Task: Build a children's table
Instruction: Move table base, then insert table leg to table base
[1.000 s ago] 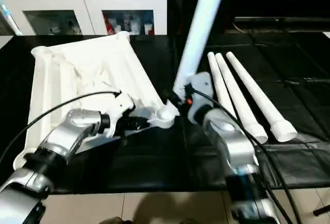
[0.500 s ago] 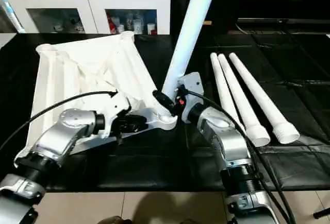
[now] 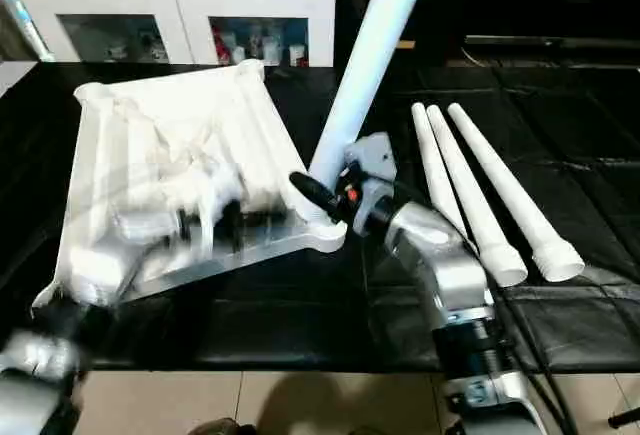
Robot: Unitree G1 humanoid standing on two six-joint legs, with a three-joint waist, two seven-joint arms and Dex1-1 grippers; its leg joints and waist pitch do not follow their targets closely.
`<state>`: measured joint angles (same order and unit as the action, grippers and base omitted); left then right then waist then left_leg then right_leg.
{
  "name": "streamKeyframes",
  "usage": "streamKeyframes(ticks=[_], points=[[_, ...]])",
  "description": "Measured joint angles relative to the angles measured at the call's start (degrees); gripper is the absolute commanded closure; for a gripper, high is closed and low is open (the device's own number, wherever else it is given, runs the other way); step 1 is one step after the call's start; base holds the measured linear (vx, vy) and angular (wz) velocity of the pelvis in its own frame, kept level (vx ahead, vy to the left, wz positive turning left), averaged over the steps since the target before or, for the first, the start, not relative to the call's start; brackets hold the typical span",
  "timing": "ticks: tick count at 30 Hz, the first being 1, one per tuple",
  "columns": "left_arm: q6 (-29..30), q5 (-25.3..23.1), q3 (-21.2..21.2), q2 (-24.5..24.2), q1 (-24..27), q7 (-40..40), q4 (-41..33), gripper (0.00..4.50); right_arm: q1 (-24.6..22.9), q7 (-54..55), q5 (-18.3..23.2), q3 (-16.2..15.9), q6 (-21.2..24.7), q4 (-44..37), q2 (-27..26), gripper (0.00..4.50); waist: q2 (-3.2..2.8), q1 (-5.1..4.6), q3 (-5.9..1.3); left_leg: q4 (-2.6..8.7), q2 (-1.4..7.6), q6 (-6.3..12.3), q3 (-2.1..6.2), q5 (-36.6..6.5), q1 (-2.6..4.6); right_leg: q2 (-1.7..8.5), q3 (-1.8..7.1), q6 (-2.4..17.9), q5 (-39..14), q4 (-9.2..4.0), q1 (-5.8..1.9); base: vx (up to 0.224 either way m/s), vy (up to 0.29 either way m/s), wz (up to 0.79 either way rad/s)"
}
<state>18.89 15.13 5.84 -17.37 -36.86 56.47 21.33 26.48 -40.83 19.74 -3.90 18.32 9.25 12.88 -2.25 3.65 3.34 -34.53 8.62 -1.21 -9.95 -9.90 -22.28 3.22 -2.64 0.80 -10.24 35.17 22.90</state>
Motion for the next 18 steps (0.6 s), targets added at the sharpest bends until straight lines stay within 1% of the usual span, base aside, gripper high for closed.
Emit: streamKeyframes(ticks=[2, 3, 5, 7, 9, 10, 11, 13, 16, 18], points=[[0.8, 0.9, 0.1, -0.6, -0.1, 2.0, -0.3, 2.33, 0.3, -1.7, 1.0, 0.6, 1.3, -0.7, 1.2, 2.56, 0.00, 0.02, 0.00, 0.01, 0.00, 0.00, 0.00, 0.0, 0.00, 0.00, -0.02, 0.0, 0.0, -0.01, 0.00, 0.000, 0.000, 0.00], [0.7, 0.7, 0.7, -1.3, 0.1, 2.8, -0.3, 2.30, 0.4, -2.3, 1.2, 0.8, 1.7, -0.8, 1.8, 2.56, 0.00, 0.01, 0.00, 0.02, 0.00, 0.00, 0.00, 0.0, -0.01, 0.00, -0.02, 0.0, 0.0, -0.01, 0.01, 0.000, 0.000, 0.00], [0.6, -0.3, 1.6, -2.2, 0.8, 3.7, -0.3, 2.24, 0.3, -2.8, 1.2, 1.3, 2.4, -0.7, 2.5, 2.56, -0.01, -0.01, 0.00, 0.02, 0.00, 0.01, 0.00, 0.0, -0.03, 0.00, -0.02, 0.0, 0.0, 0.00, 0.04, 0.000, 0.000, 0.00], [0.6, -0.9, 2.0, -2.4, 1.3, 4.2, -0.3, 1.93, 0.3, -2.9, 1.2, 1.3, 2.5, -0.7, 2.5, 2.56, -0.01, 0.00, 0.00, 0.01, 0.00, 0.01, 0.00, 0.0, -0.03, 0.00, -0.02, 0.0, 0.0, 0.00, 0.03, 0.000, 0.000, 0.00], [-0.4, -2.9, 4.3, -3.5, 2.4, 4.5, -0.9, 1.79, 0.3, -2.1, 0.6, 1.1, 2.4, -0.7, 2.5, 2.56, -0.01, -0.01, 0.00, 0.01, 0.00, 0.00, 0.00, 0.0, 0.00, 0.00, 0.00, 0.0, 0.0, -0.02, 0.01, 0.000, 0.000, 0.00], [-0.9, -4.0, 5.5, -4.0, 3.1, 4.6, -1.0, 1.79, 0.3, -1.5, 0.1, 1.0, 2.3, -0.6, 2.6, 2.56, -0.01, -0.03, 0.00, 0.01, 0.00, 0.00, 0.00, 0.0, 0.00, 0.00, 0.00, 0.0, 0.0, -0.01, 0.01, 0.000, 0.000, 0.00], [-1.7, -5.9, 7.6, -4.8, 4.3, 4.7, -1.0, 1.73, 0.3, -0.4, -1.1, 0.9, 1.9, 0.0, 2.8, 2.56, -0.01, -0.05, 0.00, 0.02, 0.00, 0.00, 0.00, 0.0, 0.01, 0.00, -0.01, 0.0, 0.0, -0.02, 0.01, 0.000, 0.000, 0.00], [-1.8, -7.1, 9.1, -4.9, 5.7, 4.8, -0.9, 1.73, 0.1, 0.6, -2.4, 0.9, 1.5, 0.7, 3.1, 2.56, 0.00, -0.06, 0.00, 0.01, 0.00, -0.01, 0.00, 0.0, -0.04, 0.00, -0.01, 0.0, 0.0, -0.01, 0.04, 0.000, 0.000, 0.00], [-1.8, -7.5, 10.2, -4.7, 5.9, 5.1, -0.9, 1.73, 0.0, 1.8, -3.6, 0.3, 1.1, 1.1, 2.8, 2.56, -0.01, 0.05, 0.00, 0.01, 0.00, -0.01, 0.00, 0.0, -0.02, 0.00, -0.01, 0.0, 0.0, 0.00, 0.04, 0.000, 0.000, 0.00], [-3.0, -8.2, 10.5, -4.1, 5.7, 4.9, 0.0, 1.73, -0.6, 3.0, -4.6, -0.1, 0.1, 0.9, 2.2, 2.56, -0.04, 0.07, -0.02, 0.01, 0.00, -0.01, 0.00, 0.0, -0.01, 0.00, -0.01, 0.0, 0.0, -0.02, 0.02, 0.000, 0.000, 0.00]])
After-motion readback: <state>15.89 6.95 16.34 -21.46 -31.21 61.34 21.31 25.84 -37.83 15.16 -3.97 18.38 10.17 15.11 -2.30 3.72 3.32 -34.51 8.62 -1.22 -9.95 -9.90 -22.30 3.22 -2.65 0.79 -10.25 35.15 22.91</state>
